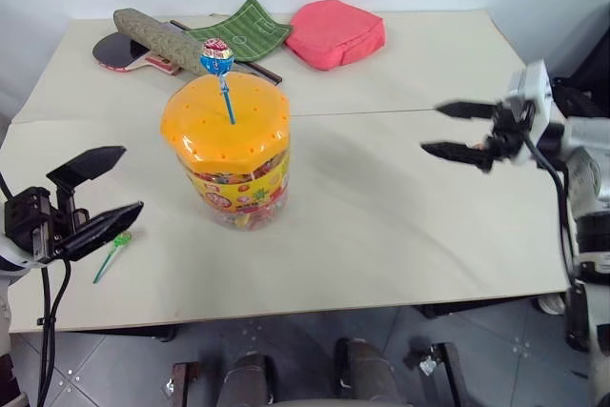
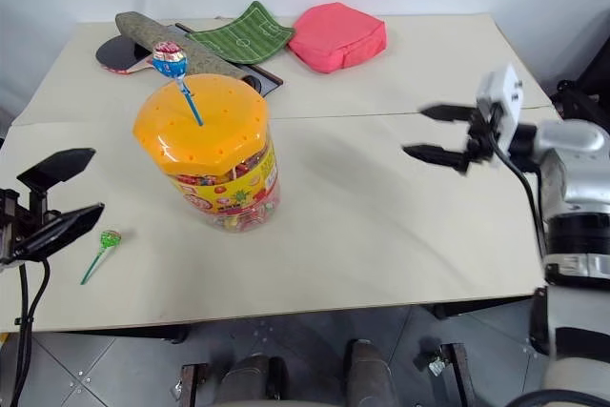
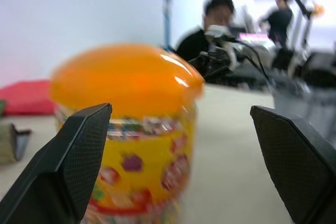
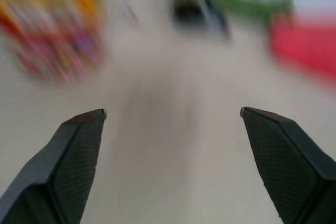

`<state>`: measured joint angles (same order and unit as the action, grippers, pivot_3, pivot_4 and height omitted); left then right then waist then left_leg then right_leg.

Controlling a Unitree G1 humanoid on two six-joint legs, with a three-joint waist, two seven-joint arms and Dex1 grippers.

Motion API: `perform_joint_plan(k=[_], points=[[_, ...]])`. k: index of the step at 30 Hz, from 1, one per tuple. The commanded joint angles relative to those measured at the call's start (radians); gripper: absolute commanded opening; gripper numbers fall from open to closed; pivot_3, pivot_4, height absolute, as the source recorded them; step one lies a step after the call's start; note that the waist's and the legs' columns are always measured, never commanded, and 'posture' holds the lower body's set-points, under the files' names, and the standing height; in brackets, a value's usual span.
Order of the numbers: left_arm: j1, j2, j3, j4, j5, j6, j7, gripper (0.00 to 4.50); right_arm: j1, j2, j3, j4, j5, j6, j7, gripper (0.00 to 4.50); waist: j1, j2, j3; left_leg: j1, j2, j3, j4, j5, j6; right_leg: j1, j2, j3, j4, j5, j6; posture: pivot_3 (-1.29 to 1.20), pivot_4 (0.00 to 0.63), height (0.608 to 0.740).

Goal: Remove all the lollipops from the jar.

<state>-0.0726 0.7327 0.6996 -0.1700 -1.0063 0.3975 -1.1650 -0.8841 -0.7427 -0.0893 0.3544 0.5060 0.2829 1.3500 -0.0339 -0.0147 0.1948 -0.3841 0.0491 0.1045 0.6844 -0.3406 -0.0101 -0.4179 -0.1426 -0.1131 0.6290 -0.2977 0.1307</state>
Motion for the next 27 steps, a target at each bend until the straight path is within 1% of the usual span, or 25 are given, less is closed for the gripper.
perform_joint_plan(k=[1, 4, 6, 12, 14, 16, 18, 21, 22, 27], points=[[0.035, -0.023, 0.057, -0.007, -0.051, 0.017, 0.045, 4.5, -0.017, 0.122, 0.029, -0.273, 0.157, 0.132, -0.037, 4.12, 0.003, 0.0, 0.0, 0.0, 0.0, -0.001, 0.0, 0.0, 0.0, 0.0, 0.0, 0.0, 0.0, 0.0, 0.0, 0.0, 0.15, 0.74], [0.068, -0.03, 0.059, -0.009, -0.046, 0.023, 0.042, 4.5, -0.049, 0.233, 0.078, -0.356, 0.178, 0.175, -0.09, 4.12, 0.007, 0.0, 0.0, -0.001, 0.0, -0.002, 0.001, 0.0, 0.0, 0.0, 0.0, -0.001, 0.0, 0.0, 0.0, 0.0, 0.15, 0.74], [0.082, -0.024, 0.055, -0.002, -0.034, 0.022, 0.031, 4.5, -0.072, 0.295, 0.129, -0.355, 0.132, 0.162, -0.125, 4.12, 0.009, -0.001, 0.0, -0.002, -0.001, -0.003, 0.002, 0.0, 0.0, 0.0, 0.0, -0.002, 0.0, 0.0, 0.0, 0.0, 0.15, 0.74], [0.077, -0.009, 0.039, 0.007, -0.018, 0.014, 0.019, 4.5, -0.152, 0.417, 0.192, -0.31, 0.051, 0.208, -0.285, 4.12, 0.005, -0.002, -0.001, -0.002, -0.001, -0.006, 0.004, 0.0, 0.0, 0.003, 0.0, -0.004, 0.0, 0.0, 0.0, 0.0, 0.15, 0.74], [0.076, -0.012, 0.035, -0.001, -0.017, 0.014, 0.023, 4.5, -0.162, 0.431, 0.199, -0.304, 0.047, 0.22, -0.29, 4.12, 0.004, -0.002, -0.001, -0.002, -0.001, -0.006, 0.003, 0.0, 0.0, 0.002, 0.0, -0.005, 0.0, 0.0, 0.0, 0.0, 0.15, 0.74], [0.075, -0.016, 0.036, -0.013, -0.025, 0.017, 0.027, 4.5, -0.166, 0.44, 0.207, -0.305, 0.045, 0.227, -0.289, 3.74, 0.005, -0.002, -0.001, -0.002, -0.001, -0.006, 0.002, 0.0, 0.0, 0.003, 0.0, -0.005, 0.0, 0.0, 0.0, 0.0, 0.15, 0.74], [0.072, -0.019, 0.038, -0.023, -0.036, 0.02, 0.031, 4.5, -0.173, 0.453, 0.216, -0.31, 0.046, 0.239, -0.29, 3.26, 0.003, -0.002, -0.001, -0.002, -0.001, -0.006, 0.002, 0.0, 0.0, 0.003, 0.0, -0.005, 0.0, 0.0, 0.0, 0.0, 0.15, 0.74], [0.062, -0.02, 0.04, -0.033, -0.056, 0.029, 0.039, 4.5, -0.193, 0.489, 0.229, -0.319, 0.045, 0.246, -0.304, 2.23, 0.001, -0.002, -0.001, -0.002, -0.001, -0.006, 0.002, 0.0, 0.0, 0.003, 0.0, -0.005, 0.0, 0.0, 0.0, 0.0, 0.15, 0.74], [0.061, -0.02, 0.038, -0.035, -0.059, 0.03, 0.04, 4.5, -0.199, 0.501, 0.231, -0.321, 0.044, 0.25, -0.313, 1.96, -0.001, -0.002, -0.001, -0.002, -0.001, -0.006, 0.002, 0.0, 0.0, 0.003, 0.0, -0.005, 0.0, 0.0, 0.0, 0.0, 0.15, 0.74], [0.053, -0.021, 0.036, -0.036, -0.065, 0.037, 0.042, 4.5, -0.216, 0.528, 0.232, -0.321, 0.05, 0.249, -0.316, 0.25, -0.003, -0.003, -0.002, -0.002, -0.001, -0.006, 0.001, 0.0, 0.0, 0.002, 0.0, -0.005, 0.0, 0.0, 0.0, 0.0, 0.15, 0.74]])
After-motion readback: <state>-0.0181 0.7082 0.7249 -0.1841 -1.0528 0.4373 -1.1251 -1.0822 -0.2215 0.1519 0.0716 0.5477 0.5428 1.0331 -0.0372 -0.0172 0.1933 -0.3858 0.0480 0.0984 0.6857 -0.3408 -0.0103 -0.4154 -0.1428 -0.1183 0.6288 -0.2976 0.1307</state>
